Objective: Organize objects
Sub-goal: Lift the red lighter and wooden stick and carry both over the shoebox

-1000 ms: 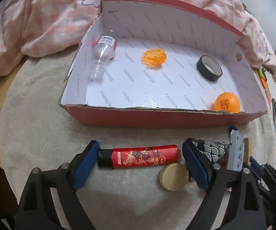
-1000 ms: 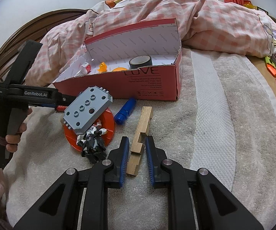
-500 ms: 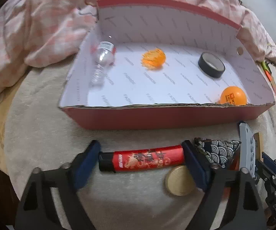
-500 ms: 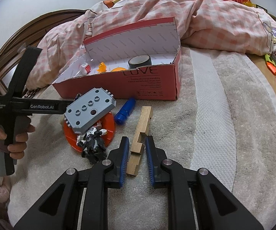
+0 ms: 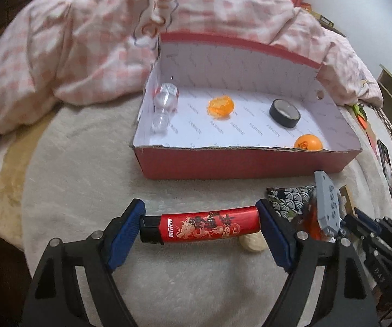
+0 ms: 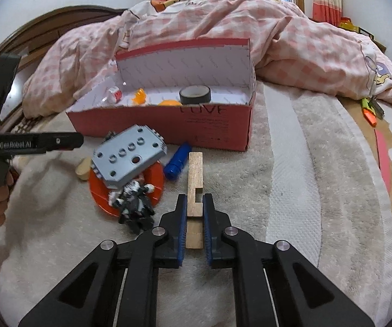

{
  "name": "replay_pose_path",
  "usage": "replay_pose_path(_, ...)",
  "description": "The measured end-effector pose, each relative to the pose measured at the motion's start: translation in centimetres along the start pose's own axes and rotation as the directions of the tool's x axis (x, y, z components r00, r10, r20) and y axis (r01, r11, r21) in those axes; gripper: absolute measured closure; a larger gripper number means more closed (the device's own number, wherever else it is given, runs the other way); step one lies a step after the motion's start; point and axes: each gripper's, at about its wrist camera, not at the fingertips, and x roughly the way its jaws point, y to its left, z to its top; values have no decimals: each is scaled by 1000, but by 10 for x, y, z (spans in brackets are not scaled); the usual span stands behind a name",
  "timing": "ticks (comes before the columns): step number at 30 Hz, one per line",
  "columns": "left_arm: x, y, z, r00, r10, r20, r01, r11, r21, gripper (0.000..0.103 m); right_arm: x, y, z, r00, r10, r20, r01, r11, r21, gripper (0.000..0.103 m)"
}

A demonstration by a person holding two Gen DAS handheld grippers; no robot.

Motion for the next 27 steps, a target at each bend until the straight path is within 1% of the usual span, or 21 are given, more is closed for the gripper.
replay_pose_path(2,-28,12,-9,1000,1,19,-1,1000,21,20,-6,-1,2,1000,18,13,-18,1000,17,91)
replay_pose_path(3,-19,7,-11,1000,0,26,0,1000,28,20,-10,-2,0,1000,26,18,-26,999,22,91)
replay_pose_path(10,-48,6,-12,998,-30,62,26,998,63,20,-27,3,5,994,95,54,-97,994,48,91)
replay_pose_path(14,-54,4,-8,996,-33,81,27,997,70,20,-36,5,8,989,131,71,-135,990,48,91)
replay_pose_path(22,-67,0,1,992,-39,120,29,996,87,20,-45,13,25,982,167,87,-170,985,19,91)
replay_pose_path(27,-72,-2,12,989,-46,142,34,995,89,20,-49,17,43,981,166,99,-165,986,-16,91)
